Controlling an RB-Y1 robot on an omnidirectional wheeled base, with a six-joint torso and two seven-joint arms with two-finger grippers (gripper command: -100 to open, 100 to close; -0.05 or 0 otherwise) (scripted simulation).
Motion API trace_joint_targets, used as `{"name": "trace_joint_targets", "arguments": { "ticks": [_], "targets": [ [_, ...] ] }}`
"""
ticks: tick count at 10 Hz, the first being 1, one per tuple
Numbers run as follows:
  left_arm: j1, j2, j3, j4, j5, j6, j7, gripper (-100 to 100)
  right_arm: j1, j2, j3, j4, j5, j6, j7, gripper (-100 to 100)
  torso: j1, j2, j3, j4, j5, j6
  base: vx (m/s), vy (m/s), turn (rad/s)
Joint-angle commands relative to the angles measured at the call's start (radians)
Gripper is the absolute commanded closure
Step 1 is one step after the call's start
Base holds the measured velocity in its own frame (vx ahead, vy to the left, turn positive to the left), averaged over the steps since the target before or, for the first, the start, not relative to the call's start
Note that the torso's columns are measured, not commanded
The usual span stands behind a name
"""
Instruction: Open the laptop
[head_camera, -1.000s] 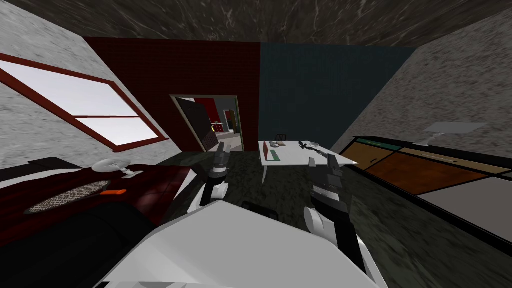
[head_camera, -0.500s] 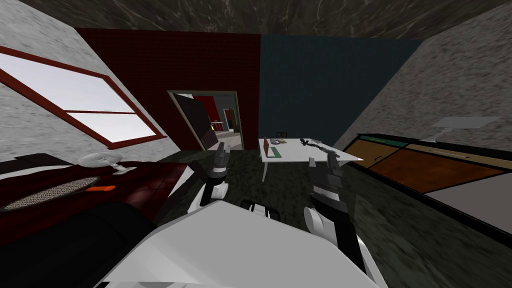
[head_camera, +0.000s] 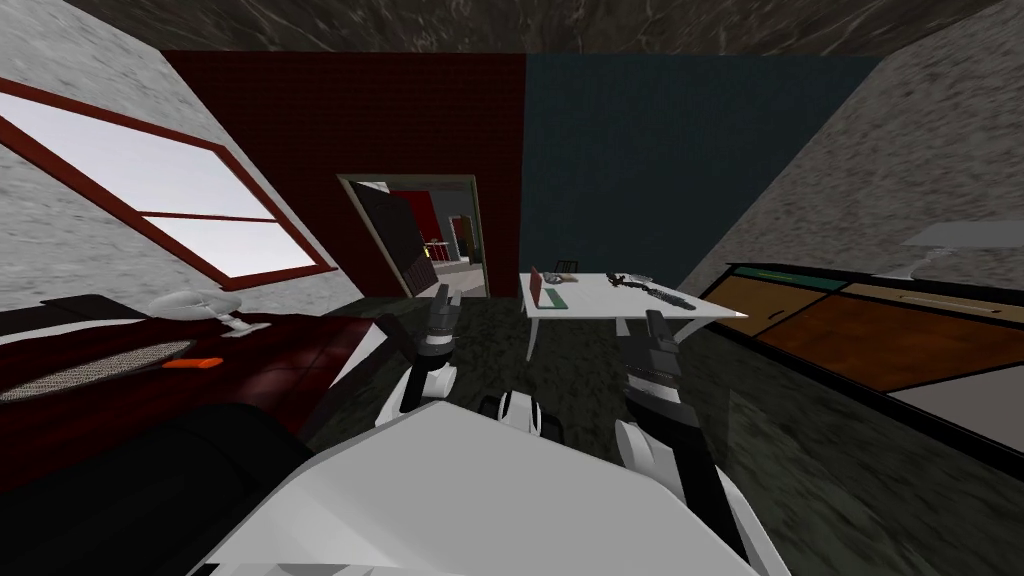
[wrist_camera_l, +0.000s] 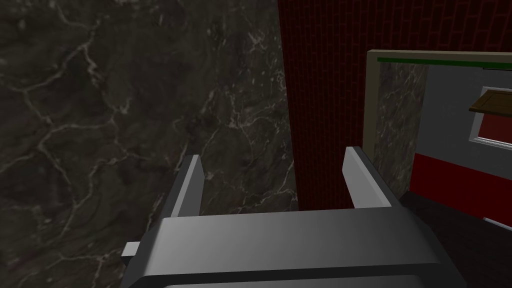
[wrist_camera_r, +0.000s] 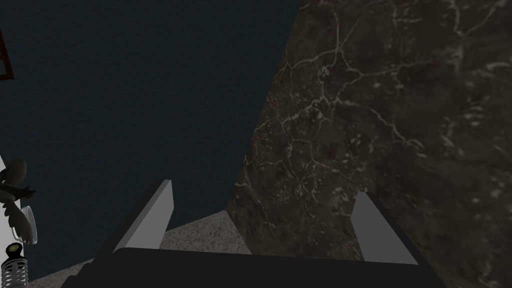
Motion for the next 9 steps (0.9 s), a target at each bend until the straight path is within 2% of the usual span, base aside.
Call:
{"name": "trace_joint_targets", "arguments": {
  "ticks": [1, 5, 8, 9],
  "targets": [
    [0.000, 0.000, 0.000, 0.000, 0.000, 0.000, 0.000, 0, 0.018, -0.074, -0.018, 0.012, 0.036, 0.021, -0.007, -100, 0.000, 0.001, -0.001, 0.001, 0.000, 0.000, 0.015, 0.034, 0.144],
    [0.000, 0.000, 0.000, 0.000, 0.000, 0.000, 0.000, 0, 0.069, -0.164, -0.069, 0.047, 0.141, 0.077, -0.026, -100, 0.000, 0.001, -0.001, 0.001, 0.000, 0.000, 0.025, 0.064, 0.171],
    [0.000, 0.000, 0.000, 0.000, 0.000, 0.000, 0.000, 0, 0.120, -0.206, -0.119, 0.077, 0.232, 0.130, -0.044, -100, 0.000, 0.001, -0.001, 0.001, 0.000, 0.000, 0.034, 0.076, 0.238],
    [0.000, 0.000, 0.000, 0.000, 0.000, 0.000, 0.000, 0, 0.120, -0.206, -0.119, 0.077, 0.243, 0.130, -0.044, -100, 0.000, 0.001, -0.001, 0.001, 0.000, 0.000, 0.028, 0.053, 0.089]
  ]
}}
